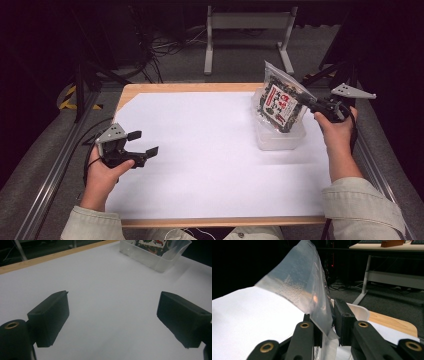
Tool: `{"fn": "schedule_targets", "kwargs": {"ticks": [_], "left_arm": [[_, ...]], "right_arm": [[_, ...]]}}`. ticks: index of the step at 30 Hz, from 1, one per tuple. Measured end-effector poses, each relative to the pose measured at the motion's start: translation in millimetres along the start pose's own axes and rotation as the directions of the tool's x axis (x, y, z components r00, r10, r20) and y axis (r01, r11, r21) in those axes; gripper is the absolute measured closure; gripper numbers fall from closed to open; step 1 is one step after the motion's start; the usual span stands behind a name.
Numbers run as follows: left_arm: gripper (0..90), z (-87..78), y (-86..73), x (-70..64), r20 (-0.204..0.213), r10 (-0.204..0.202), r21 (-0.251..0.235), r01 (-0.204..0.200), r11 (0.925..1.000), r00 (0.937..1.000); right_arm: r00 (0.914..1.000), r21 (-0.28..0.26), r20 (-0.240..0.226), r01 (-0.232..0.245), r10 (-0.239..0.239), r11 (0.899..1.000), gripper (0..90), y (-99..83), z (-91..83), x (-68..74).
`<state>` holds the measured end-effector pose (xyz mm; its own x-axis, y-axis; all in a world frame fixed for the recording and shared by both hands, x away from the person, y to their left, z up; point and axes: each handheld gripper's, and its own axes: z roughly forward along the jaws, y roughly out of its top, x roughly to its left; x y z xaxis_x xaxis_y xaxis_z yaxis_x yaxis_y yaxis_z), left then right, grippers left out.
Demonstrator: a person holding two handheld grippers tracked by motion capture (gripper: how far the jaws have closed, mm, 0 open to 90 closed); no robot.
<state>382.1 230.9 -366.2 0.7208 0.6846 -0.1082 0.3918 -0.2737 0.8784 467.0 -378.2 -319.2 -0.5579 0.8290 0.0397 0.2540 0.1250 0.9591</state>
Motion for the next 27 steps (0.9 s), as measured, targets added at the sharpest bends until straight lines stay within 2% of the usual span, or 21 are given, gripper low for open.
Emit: {"fn": "schedule_targets", "kwargs": {"ticks": [3,8,11,13,18,23,27], "left_arm": [[11.6,1.9,-0.5,-0.2,0.004,-0.002,0.003,0.002,1.0,1.0],[11.5,2.5,-2.5,-1.0,0.002,-0.009,0.007,0.009,0.9999,1.0],[11.5,3.3,-2.6,-2.4,0.004,-0.005,0.01,0.005,0.9999,1.0],[11.5,3.6,-2.8,-2.7,0.005,-0.001,0.016,0.001,0.9999,1.0],[11.4,5.4,-4.2,-2.4,0.007,0.002,0.018,-0.002,0.9998,1.0],[11.1,6.0,-5.3,-2.9,0.011,-0.001,0.024,0.0,0.9997,0.9999],[11.0,6.2,-7.0,-4.4,0.013,-0.015,0.022,0.015,0.9997,0.9998]], "right_arm": [[0.9998,0.027,0.001,0.019,-0.019,0.999,75.7,5.2,0.1,-0.3],[0.9991,0.013,0.043,0.001,-0.002,1.0,55.7,6.9,-2.9,-4.0],[0.9992,-0.013,0.034,-0.02,0.02,1.0,44.5,6.9,-6.7,-5.4],[0.9993,-0.028,0.034,-0.015,0.016,0.999,40.1,6.9,-9.5,-5.6],[0.9993,-0.07,0.035,-0.011,0.013,0.998,36.2,4.6,-17.9,-4.0],[0.9979,-0.077,0.065,0.006,-0.001,0.997,36.1,1.2,-29.5,-1.2],[0.9977,-0.088,0.066,0.016,-0.01,0.996,37.2,0.6,-40.0,5.0]]}}
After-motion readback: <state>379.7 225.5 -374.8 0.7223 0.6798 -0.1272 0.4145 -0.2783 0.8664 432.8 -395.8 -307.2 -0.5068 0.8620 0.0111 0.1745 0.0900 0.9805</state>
